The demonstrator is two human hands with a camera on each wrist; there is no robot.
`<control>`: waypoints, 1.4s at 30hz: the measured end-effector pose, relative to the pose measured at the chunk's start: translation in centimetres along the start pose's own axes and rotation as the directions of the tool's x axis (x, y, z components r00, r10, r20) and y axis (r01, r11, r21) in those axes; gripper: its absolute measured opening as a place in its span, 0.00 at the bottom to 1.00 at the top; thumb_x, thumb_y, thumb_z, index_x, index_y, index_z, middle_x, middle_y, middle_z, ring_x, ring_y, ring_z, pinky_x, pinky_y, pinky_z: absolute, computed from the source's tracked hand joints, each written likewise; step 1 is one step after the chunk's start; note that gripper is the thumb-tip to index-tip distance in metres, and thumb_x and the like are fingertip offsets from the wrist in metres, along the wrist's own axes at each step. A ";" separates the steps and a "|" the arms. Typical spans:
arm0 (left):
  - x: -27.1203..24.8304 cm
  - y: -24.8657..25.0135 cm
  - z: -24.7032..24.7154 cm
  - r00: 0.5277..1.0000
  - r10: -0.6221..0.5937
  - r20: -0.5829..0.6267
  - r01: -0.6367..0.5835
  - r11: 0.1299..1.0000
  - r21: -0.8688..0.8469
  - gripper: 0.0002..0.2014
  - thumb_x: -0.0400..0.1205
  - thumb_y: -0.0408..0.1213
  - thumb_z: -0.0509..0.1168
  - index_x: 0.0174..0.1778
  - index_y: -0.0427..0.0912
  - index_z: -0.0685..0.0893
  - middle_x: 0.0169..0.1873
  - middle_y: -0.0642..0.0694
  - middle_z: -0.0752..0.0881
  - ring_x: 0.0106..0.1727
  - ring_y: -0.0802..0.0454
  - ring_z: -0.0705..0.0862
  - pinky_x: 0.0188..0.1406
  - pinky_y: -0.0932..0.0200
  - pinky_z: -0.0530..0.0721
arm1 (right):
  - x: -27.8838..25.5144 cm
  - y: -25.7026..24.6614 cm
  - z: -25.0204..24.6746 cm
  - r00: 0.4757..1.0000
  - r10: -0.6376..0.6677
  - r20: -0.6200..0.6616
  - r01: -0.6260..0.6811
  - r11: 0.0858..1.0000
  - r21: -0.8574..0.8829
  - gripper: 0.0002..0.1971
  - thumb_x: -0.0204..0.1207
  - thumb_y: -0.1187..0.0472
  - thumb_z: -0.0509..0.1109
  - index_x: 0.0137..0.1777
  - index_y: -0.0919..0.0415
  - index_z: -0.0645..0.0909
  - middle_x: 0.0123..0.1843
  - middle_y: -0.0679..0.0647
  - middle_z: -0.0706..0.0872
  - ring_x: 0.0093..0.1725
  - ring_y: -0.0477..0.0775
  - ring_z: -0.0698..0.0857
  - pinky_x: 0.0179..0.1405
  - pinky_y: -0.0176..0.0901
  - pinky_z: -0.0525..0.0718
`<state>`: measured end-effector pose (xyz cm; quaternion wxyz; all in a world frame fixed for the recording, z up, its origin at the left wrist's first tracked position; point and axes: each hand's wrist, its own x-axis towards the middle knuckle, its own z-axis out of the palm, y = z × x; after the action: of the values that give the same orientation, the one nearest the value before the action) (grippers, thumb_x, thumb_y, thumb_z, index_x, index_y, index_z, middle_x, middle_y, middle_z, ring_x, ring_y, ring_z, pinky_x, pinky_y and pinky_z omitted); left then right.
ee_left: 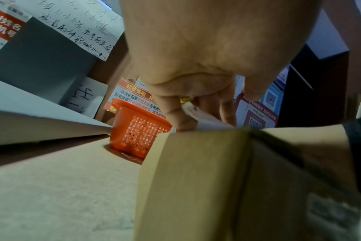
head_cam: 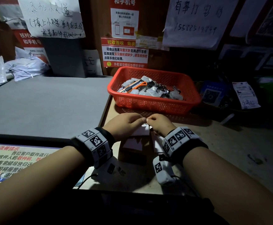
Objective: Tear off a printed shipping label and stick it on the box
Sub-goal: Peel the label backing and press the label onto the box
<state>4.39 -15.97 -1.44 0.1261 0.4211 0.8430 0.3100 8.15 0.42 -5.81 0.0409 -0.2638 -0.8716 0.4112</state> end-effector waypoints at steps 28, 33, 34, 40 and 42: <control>-0.6 0.2 -0.5 0.998 0.017 0.055 -0.019 0.999 0.040 0.22 0.85 0.49 0.50 0.59 0.40 0.83 0.53 0.43 0.87 0.56 0.48 0.83 0.58 0.53 0.78 | -1.5 1.8 -0.1 0.994 -0.001 0.106 -0.022 0.975 0.221 0.20 0.71 0.55 0.73 0.63 0.56 0.79 0.51 0.52 0.85 0.42 0.43 0.80 0.36 0.35 0.72; -1.1 0.1 -0.3 0.999 0.009 0.043 -0.010 1.000 0.023 0.21 0.85 0.49 0.51 0.59 0.40 0.84 0.52 0.44 0.88 0.55 0.49 0.83 0.50 0.60 0.77 | -2.1 1.5 0.0 0.994 -0.009 0.110 -0.014 0.979 0.204 0.22 0.71 0.55 0.73 0.65 0.56 0.78 0.51 0.52 0.86 0.36 0.41 0.78 0.32 0.34 0.68; -1.2 0.1 -0.3 0.999 0.011 0.040 -0.012 1.000 0.017 0.21 0.85 0.49 0.51 0.59 0.40 0.84 0.52 0.44 0.88 0.54 0.49 0.83 0.46 0.65 0.76 | -2.2 1.4 0.0 0.993 -0.010 0.115 -0.012 0.981 0.195 0.22 0.71 0.56 0.73 0.66 0.56 0.77 0.52 0.53 0.86 0.35 0.41 0.77 0.31 0.34 0.68; -1.7 0.1 -0.1 0.998 0.044 0.046 -0.045 0.999 0.011 0.19 0.86 0.48 0.51 0.59 0.45 0.84 0.50 0.50 0.86 0.50 0.56 0.80 0.44 0.71 0.73 | -2.6 1.2 0.2 0.988 -0.001 0.154 -0.026 0.985 0.169 0.25 0.72 0.58 0.73 0.69 0.58 0.74 0.59 0.57 0.86 0.47 0.48 0.85 0.40 0.36 0.76; -2.2 0.1 0.1 0.997 0.055 0.057 -0.056 0.998 0.017 0.18 0.86 0.48 0.52 0.59 0.45 0.84 0.49 0.51 0.86 0.51 0.55 0.82 0.49 0.62 0.76 | -2.8 1.2 0.2 0.989 0.000 0.148 -0.023 0.988 0.154 0.27 0.70 0.54 0.75 0.68 0.57 0.74 0.58 0.54 0.86 0.46 0.47 0.85 0.39 0.36 0.75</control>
<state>5.83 -17.60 -1.53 0.1374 0.4543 0.8300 0.2932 11.00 -0.49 -6.37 -0.0058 -0.2337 -0.8361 0.4963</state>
